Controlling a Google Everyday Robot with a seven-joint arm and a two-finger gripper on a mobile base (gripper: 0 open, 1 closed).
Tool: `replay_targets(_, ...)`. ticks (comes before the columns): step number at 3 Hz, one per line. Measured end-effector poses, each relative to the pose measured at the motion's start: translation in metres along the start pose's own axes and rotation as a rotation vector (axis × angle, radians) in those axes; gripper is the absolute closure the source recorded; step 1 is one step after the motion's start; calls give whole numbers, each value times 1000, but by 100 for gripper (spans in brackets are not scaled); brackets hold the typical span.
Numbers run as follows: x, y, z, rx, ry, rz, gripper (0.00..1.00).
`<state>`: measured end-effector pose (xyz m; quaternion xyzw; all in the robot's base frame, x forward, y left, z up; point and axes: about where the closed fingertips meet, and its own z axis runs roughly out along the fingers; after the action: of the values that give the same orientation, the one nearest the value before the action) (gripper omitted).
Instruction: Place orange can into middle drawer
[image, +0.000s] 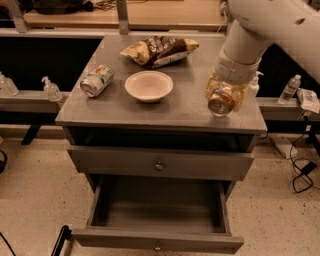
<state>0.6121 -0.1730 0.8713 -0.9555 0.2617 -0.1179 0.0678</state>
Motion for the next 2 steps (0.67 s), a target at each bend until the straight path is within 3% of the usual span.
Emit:
replay_targets(1, -18, 21, -40, 11, -21, 183, 100)
replay_targets(2, -22, 34, -60, 32, -48, 402, 100)
